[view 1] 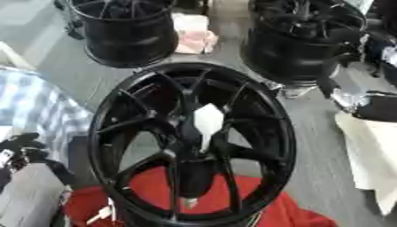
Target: Pull the pin out of the wheel hub.
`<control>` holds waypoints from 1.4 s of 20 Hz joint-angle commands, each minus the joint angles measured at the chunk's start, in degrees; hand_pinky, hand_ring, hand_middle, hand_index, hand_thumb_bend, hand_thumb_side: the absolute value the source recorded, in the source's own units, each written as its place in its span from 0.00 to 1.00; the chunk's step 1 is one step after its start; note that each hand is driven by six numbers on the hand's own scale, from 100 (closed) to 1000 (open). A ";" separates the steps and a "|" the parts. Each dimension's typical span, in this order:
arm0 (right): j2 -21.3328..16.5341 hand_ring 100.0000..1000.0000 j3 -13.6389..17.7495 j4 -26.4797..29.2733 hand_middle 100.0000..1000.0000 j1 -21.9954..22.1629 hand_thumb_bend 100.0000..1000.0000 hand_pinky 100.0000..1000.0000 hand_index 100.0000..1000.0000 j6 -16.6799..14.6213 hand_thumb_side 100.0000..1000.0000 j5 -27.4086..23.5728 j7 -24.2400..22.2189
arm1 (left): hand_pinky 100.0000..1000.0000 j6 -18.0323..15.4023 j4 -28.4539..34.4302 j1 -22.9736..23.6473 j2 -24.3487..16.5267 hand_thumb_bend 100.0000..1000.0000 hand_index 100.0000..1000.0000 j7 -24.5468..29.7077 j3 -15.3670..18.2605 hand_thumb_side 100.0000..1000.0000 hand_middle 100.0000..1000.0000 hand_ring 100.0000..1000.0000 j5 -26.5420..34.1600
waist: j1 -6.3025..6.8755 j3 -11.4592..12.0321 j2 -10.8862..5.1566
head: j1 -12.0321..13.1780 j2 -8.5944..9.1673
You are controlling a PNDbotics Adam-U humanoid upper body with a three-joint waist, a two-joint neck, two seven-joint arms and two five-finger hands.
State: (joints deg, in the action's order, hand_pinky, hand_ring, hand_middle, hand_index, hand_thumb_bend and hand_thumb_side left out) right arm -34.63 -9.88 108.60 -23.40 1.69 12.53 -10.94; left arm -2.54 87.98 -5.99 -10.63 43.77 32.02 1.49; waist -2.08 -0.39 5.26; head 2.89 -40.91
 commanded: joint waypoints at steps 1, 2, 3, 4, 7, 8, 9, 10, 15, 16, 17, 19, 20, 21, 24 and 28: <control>-2.15 0.81 0.26 1.14 0.83 -1.66 0.23 0.78 0.93 0.04 0.35 0.53 -0.91 | 0.71 0.02 1.24 -0.49 -1.22 0.16 0.82 -0.13 0.56 0.65 0.61 0.64 0.45 | 0.17 -0.11 -0.66 | 0.12 0.44; -2.41 0.81 0.03 1.18 0.83 -2.06 0.23 0.78 0.93 0.16 0.35 0.50 -1.41 | 0.71 0.03 1.22 -0.45 -1.21 0.16 0.82 -0.14 0.57 0.65 0.61 0.64 0.43 | 0.17 -0.12 -0.69 | 0.13 0.46; -2.99 0.81 -0.45 1.33 0.83 -2.78 0.24 0.78 0.93 0.27 0.35 0.45 -2.24 | 0.71 0.04 1.20 -0.42 -1.23 0.16 0.82 -0.12 0.53 0.65 0.61 0.64 0.39 | 0.14 -0.12 -0.74 | 0.04 0.45; -3.54 0.81 -0.89 1.51 0.84 -3.50 0.24 0.78 0.93 0.45 0.35 0.33 -3.18 | 0.71 0.04 1.20 -0.43 -1.23 0.16 0.82 -0.09 0.49 0.65 0.61 0.64 0.37 | 0.12 -0.10 -0.78 | -0.01 0.41; -5.80 0.82 -2.84 2.46 0.84 -6.77 0.25 0.79 0.94 1.24 0.35 -0.47 -7.23 | 0.71 0.14 1.23 -0.35 -1.20 0.16 0.82 0.06 0.36 0.65 0.61 0.64 0.32 | 0.04 -0.02 -0.95 | -0.01 0.37; -6.43 0.82 -3.41 2.79 0.84 -7.85 0.25 0.79 0.94 1.61 0.35 -0.85 -8.64 | 0.71 0.14 1.22 -0.30 -1.22 0.16 0.82 0.09 0.35 0.65 0.61 0.64 0.28 | 0.02 -0.03 -0.97 | -0.08 0.42; -7.21 0.83 -4.25 3.10 0.85 -9.21 0.25 0.80 0.94 1.98 0.35 -1.35 -10.24 | 0.71 0.11 1.23 -0.31 -1.29 0.16 0.82 0.13 0.29 0.65 0.61 0.64 0.26 | -0.05 0.08 -1.00 | -0.15 0.33; -7.92 0.83 -5.27 3.27 0.85 -10.72 0.25 0.80 0.95 2.47 0.35 -2.04 -12.06 | 0.71 0.09 1.25 -0.32 -1.34 0.16 0.82 0.18 0.24 0.65 0.61 0.64 0.27 | -0.10 0.14 -1.04 | -0.15 0.17; -9.25 0.86 -11.52 1.98 0.88 -19.59 0.26 0.82 0.96 5.13 0.33 -6.32 -22.34 | 0.71 0.17 1.25 -0.13 -1.37 0.16 0.82 0.45 -0.01 0.65 0.61 0.64 0.10 | -0.33 0.33 -1.28 | -0.33 -0.10; -8.80 0.86 -12.92 1.13 0.88 -21.52 0.26 0.82 0.96 5.80 0.32 -6.65 -24.71 | 0.71 0.15 1.26 -0.14 -1.39 0.16 0.82 0.54 -0.09 0.65 0.61 0.64 0.10 | -0.33 0.33 -1.30 | -0.33 -0.16; -8.16 0.87 -14.13 0.31 0.89 -23.17 0.26 0.82 0.96 6.26 0.31 -6.81 -26.80 | 0.71 0.13 1.26 -0.14 -1.41 0.16 0.82 0.60 -0.15 0.65 0.61 0.64 0.09 | -0.33 0.35 -1.31 | -0.36 -0.17; -6.40 0.88 -16.11 -1.46 0.89 -25.98 0.26 0.83 0.97 6.74 0.30 -6.41 -30.65 | 0.71 0.06 1.21 -0.06 -1.47 0.16 0.82 0.67 -0.21 0.65 0.61 0.64 0.09 | -0.31 0.31 -1.36 | -0.42 -0.26; -5.16 0.88 -17.28 -2.57 0.90 -27.46 0.27 0.83 0.97 6.81 0.30 -5.84 -32.72 | 0.71 0.02 1.17 -0.04 -1.47 0.16 0.82 0.72 -0.27 0.65 0.61 0.64 0.07 | -0.30 0.32 -1.37 | -0.51 -0.31; -3.97 0.89 -18.36 -3.77 0.91 -28.77 0.27 0.84 0.97 6.76 0.30 -5.17 -34.62 | 0.71 -0.01 1.13 -0.04 -1.47 0.16 0.82 0.78 -0.33 0.65 0.61 0.64 0.06 | -0.30 0.40 -1.37 | -0.59 -0.32; -0.41 0.91 -21.14 -7.94 0.92 -31.78 0.27 0.85 0.98 6.16 0.31 -2.41 -39.51 | 0.71 -0.12 1.04 -0.04 -1.41 0.16 0.82 0.95 -0.48 0.65 0.61 0.64 0.02 | -0.24 0.66 -1.39 | -0.80 -0.37; 3.73 0.91 -22.64 -13.18 0.92 -33.27 0.27 0.85 0.98 4.46 0.32 0.16 -40.94 | 0.71 -0.20 0.98 -0.12 -1.36 0.16 0.82 1.03 -0.56 0.65 0.61 0.64 0.07 | -0.15 0.95 -1.40 | -1.20 -0.03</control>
State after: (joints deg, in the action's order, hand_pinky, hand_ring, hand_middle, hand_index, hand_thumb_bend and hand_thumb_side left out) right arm -31.37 -32.63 96.73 -55.40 6.66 11.72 -51.30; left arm -2.71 87.98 -5.73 -10.64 44.58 31.60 1.44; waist -2.57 0.50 4.79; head 1.92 -41.21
